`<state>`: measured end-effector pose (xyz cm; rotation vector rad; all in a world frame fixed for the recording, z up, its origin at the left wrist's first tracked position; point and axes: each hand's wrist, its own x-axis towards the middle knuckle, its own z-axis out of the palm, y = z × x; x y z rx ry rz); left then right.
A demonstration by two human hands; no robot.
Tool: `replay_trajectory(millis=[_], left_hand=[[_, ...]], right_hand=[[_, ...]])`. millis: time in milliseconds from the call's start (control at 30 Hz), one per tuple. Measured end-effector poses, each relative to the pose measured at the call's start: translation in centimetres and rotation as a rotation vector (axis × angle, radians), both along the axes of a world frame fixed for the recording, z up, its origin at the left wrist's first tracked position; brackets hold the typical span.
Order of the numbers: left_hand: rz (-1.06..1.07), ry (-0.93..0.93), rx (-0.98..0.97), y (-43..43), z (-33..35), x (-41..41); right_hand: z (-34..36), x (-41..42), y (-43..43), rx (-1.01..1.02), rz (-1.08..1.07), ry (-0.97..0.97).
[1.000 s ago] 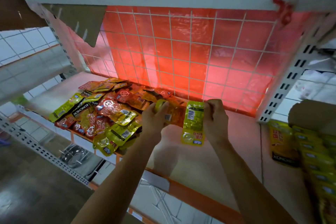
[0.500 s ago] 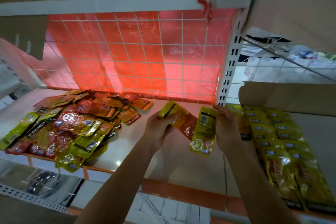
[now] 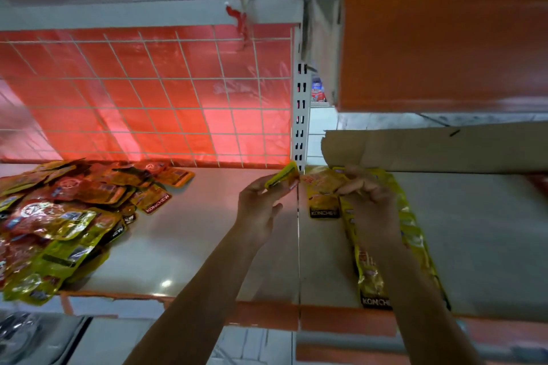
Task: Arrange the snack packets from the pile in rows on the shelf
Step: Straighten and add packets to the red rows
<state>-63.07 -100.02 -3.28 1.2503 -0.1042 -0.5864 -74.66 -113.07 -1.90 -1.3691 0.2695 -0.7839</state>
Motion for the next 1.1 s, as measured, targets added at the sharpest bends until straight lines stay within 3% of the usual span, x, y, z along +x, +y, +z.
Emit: replay_trajectory(millis=[100,233,467,667,800,967,1100], left_hand=[[0.081,-0.006,-0.001,-1.4,0.0,-1.1],[0.111,-0.019,-0.115,-2.7,0.2,-2.8],[0.070,-0.547,0.017,-4.8,-1.6,-4.4],[-0.069,-0.728,-0.079,-5.8,-1.9,-6.0],[-0.088,-0.877,0.014,-5.9,-2.0,-6.5],[-0.105,-0.827,0.043,-6.3,-2.4,-6.7],[-0.032,-0.520,0.174,-6.9,-2.7,-6.3]], right_hand=[[-0.5,-1.8,-1.2,0.072,0.093,0.011],[-1.6,-2.4,-2.7,0.050,-0.102,0.124],[-1.6,-3.0,-3.2,0.181,-0.137,0.257],[-1.4,-3.4,-3.4,0.089,-0.112,0.346],[-1.1,-3.5,-3.7,0.032,-0.104,0.390],[-0.7,-3.6,-3.7,0.240,-0.071,0.330],[-0.7,-3.9,-4.4,0.344,-0.082,0.317]])
